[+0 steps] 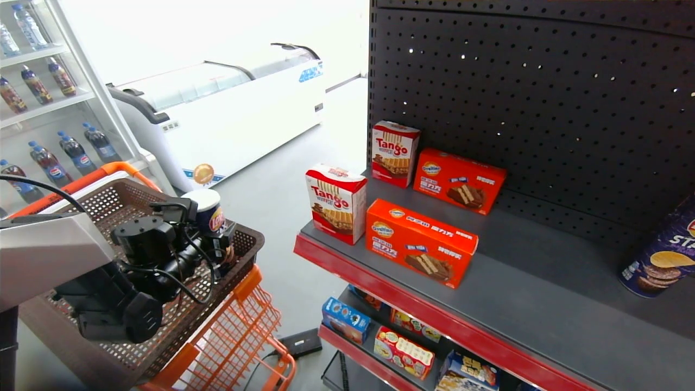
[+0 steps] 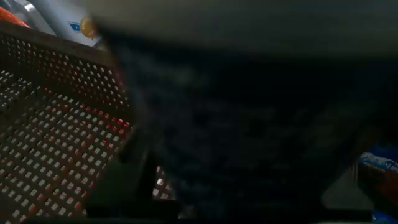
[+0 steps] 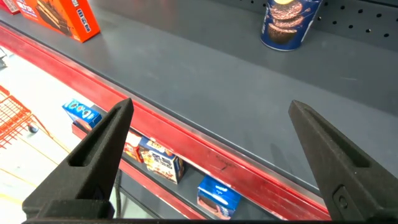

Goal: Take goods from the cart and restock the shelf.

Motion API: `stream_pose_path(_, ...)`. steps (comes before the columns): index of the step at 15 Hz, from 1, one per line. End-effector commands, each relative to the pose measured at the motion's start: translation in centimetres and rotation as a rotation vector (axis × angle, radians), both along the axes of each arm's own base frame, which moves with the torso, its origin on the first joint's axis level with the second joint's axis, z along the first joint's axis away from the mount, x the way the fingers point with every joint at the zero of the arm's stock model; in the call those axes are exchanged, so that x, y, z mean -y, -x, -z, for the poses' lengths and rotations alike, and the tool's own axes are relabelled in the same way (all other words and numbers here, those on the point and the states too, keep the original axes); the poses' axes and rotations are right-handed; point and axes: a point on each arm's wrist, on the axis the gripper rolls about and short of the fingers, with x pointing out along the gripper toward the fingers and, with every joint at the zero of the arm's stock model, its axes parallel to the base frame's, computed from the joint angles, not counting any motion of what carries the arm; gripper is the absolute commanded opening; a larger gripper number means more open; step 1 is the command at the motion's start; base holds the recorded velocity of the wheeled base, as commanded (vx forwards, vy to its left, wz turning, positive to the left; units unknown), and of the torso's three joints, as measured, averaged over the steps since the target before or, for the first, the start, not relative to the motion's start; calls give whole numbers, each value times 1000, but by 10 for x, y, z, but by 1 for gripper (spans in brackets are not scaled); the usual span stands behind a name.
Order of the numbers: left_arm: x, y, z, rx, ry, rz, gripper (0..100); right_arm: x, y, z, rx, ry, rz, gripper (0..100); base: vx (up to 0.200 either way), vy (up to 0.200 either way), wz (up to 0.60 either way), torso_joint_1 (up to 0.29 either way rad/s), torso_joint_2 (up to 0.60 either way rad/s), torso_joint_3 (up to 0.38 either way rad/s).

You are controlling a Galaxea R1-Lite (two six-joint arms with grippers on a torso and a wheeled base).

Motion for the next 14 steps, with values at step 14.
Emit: stream_pose_path(14, 36, 88, -171, 234, -1, 175, 0, 0, 0, 0, 1, 0, 0, 100, 0, 0, 0, 0, 0, 0)
